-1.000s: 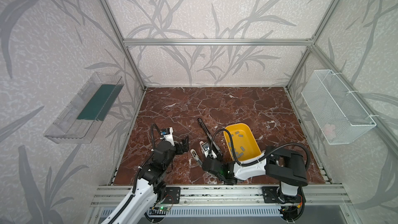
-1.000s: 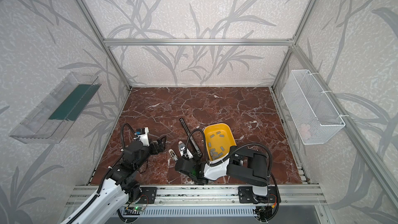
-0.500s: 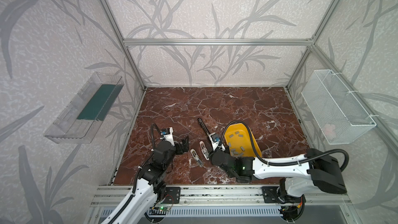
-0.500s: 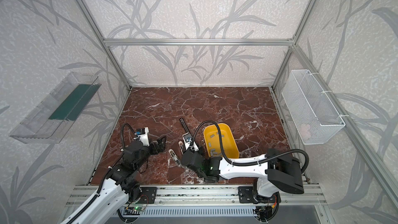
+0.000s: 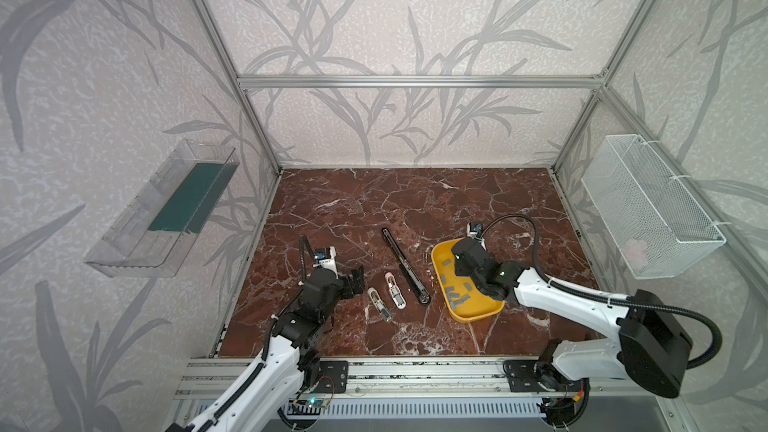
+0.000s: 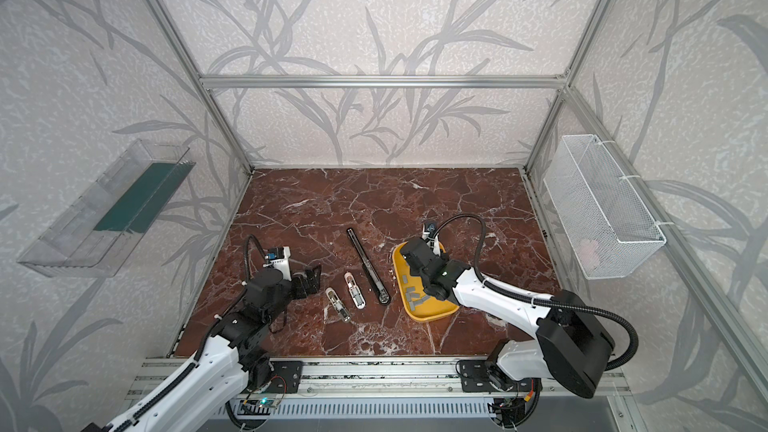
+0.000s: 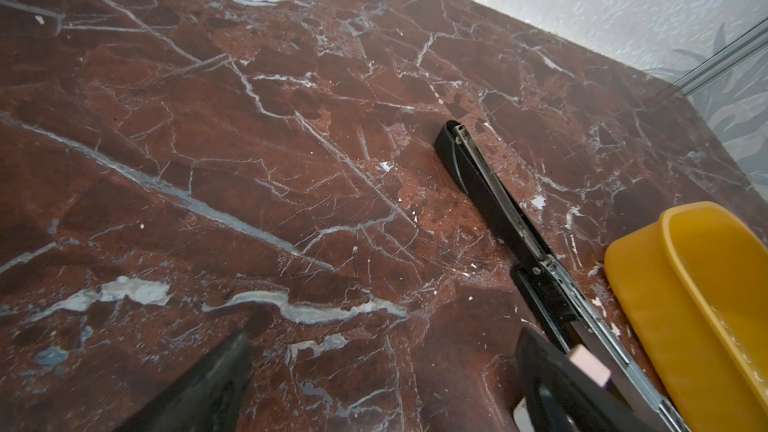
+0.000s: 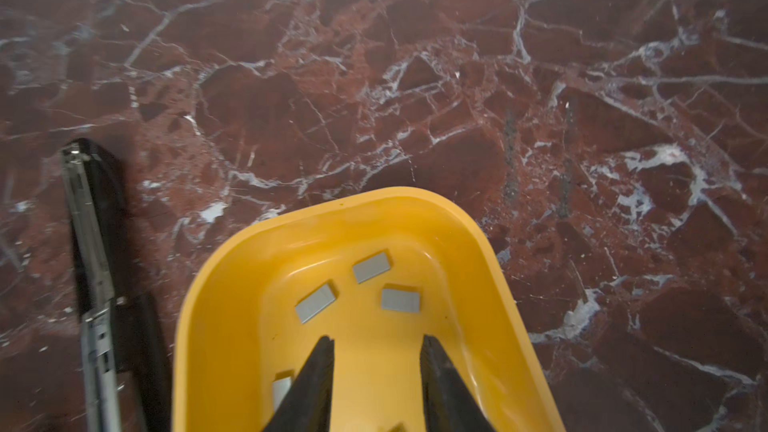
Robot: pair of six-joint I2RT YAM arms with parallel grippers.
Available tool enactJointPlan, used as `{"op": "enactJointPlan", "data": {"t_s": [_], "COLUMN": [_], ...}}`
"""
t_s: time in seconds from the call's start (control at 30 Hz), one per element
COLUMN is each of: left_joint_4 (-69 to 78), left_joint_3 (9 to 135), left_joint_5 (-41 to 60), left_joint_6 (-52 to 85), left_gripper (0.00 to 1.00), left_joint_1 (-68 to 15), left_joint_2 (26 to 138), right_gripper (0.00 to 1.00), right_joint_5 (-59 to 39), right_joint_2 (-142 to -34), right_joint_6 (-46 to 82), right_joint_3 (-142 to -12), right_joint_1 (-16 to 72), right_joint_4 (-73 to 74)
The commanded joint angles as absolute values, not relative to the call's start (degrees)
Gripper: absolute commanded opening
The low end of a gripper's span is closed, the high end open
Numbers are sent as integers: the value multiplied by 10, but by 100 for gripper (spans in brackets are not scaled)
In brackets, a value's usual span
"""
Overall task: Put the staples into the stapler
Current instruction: 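Lift the right gripper and move it over the yellow tray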
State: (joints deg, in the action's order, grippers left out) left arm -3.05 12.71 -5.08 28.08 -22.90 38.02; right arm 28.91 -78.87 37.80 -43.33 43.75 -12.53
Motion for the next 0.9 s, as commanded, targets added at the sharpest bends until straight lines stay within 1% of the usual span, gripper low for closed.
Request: {"op": "enactJointPlan", "data": {"t_s": [0.0, 0.27, 0.4, 0.53, 0.73, 0.8, 0.87], "left_joint_4": [-26, -18, -17, -17, -17, -16, -15], "left_joint_3": [156, 166, 165, 163, 163, 163, 163], "left_joint_5": [-70, -63, -63, -65, -64, -64, -63], "left_joint_6": [280, 276, 276, 275, 276, 276, 275], "left_gripper": [99, 99, 99, 99, 99, 99, 99], "left_joint_1": [-233, -234, -235, -235, -236, -235, -236], "left_joint_2": [407, 437, 433, 430, 431, 430, 431], "right_gripper": [35, 38, 39, 41, 43, 45, 50], "right_joint_5": [248, 242, 238, 213, 206, 204, 198], "right_joint_2": [-828, -897, -909, -925, -954, -958, -961], "right_joint_6": [349, 306, 294, 282, 287, 290, 290], "right_joint_3": [-459, -488, -493, -499, -509, -505, -499], "right_joint_1": [423, 413, 402, 393, 383, 381, 378], "right_joint_4": [-148, -113, -103, -83, -82, -78, -69]}}
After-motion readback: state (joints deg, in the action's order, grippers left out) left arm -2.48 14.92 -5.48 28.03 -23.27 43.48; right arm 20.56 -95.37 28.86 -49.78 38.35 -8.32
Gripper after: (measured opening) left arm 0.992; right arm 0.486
